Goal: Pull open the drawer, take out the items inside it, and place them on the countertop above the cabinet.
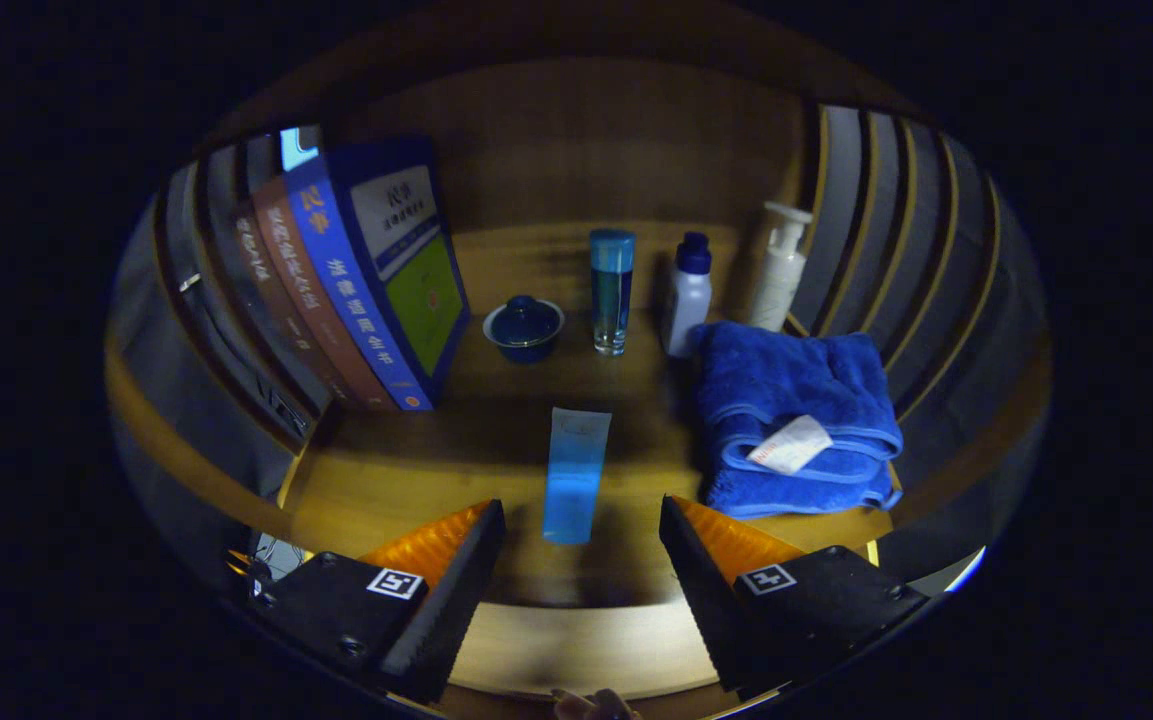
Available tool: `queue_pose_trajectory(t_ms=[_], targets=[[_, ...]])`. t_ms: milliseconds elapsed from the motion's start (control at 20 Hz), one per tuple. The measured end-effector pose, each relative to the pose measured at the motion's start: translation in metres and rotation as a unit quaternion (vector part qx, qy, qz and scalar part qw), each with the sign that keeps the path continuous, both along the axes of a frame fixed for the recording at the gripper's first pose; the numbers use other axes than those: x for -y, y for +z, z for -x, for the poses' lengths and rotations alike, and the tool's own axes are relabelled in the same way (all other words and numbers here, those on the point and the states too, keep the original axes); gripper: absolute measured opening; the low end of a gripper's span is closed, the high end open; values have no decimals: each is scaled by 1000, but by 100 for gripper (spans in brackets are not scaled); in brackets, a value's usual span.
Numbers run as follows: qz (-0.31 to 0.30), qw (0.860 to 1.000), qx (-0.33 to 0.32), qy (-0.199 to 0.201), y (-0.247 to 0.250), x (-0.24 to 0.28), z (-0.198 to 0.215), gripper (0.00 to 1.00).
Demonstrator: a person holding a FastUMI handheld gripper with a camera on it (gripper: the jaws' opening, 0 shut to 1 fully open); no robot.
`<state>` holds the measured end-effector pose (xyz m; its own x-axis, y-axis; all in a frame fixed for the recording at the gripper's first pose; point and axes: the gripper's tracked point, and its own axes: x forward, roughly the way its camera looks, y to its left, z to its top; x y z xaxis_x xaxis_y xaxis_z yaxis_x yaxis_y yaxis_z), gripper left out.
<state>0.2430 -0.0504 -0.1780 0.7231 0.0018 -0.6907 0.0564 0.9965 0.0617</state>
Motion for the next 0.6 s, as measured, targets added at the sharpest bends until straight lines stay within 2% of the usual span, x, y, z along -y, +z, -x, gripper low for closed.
queue_pose_trajectory(t_ms=[250, 450, 600], targets=[[3, 996, 91, -6, 52, 2, 60, 99], [18, 984, 176, -6, 87, 2, 119, 98], [24, 975, 222, 4, 92, -6, 163, 98]])
